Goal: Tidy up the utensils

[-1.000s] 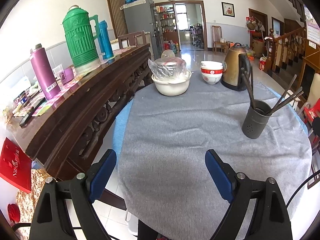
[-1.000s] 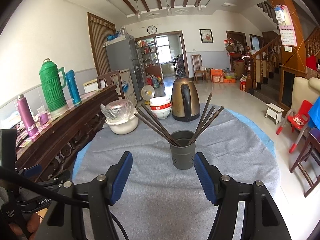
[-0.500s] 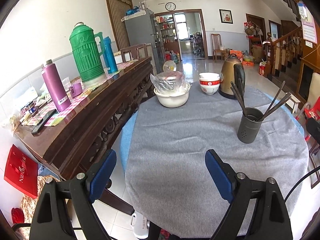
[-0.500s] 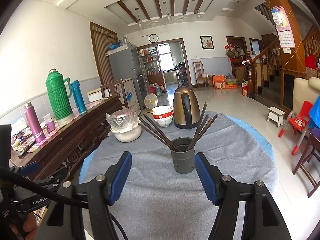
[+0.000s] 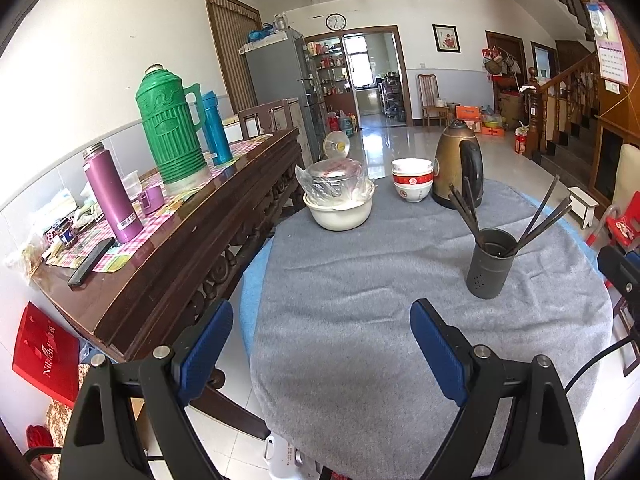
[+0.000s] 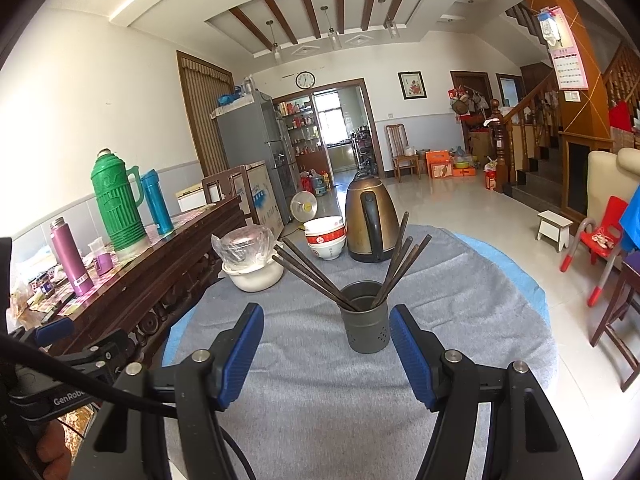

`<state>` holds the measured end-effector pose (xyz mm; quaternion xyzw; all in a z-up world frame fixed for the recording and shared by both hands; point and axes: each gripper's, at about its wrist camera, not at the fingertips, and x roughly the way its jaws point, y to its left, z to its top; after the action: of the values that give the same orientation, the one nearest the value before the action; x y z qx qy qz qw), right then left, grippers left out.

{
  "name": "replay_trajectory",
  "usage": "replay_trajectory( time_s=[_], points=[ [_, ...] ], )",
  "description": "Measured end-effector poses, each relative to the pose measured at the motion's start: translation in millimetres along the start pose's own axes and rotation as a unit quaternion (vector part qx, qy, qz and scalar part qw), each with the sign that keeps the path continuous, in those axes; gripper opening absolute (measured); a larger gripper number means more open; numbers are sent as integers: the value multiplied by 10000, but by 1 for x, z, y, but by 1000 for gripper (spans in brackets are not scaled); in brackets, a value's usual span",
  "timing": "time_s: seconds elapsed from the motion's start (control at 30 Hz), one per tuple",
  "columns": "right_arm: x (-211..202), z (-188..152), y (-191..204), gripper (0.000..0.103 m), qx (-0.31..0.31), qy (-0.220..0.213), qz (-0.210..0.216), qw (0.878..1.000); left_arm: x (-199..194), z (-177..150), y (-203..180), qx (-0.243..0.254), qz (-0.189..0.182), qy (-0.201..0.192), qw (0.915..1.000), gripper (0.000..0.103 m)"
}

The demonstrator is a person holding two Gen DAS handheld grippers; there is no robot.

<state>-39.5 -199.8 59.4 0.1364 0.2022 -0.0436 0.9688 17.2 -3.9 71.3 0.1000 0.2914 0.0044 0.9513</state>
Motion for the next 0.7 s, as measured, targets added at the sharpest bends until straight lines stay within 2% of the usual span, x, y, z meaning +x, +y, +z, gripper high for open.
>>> replay_trajectory(
  time_s=[0.7],
  points=[
    [47, 18, -14, 69, -17, 89, -416, 9991, 46, 32, -27, 127, -432, 47, 9990, 90]
  ],
)
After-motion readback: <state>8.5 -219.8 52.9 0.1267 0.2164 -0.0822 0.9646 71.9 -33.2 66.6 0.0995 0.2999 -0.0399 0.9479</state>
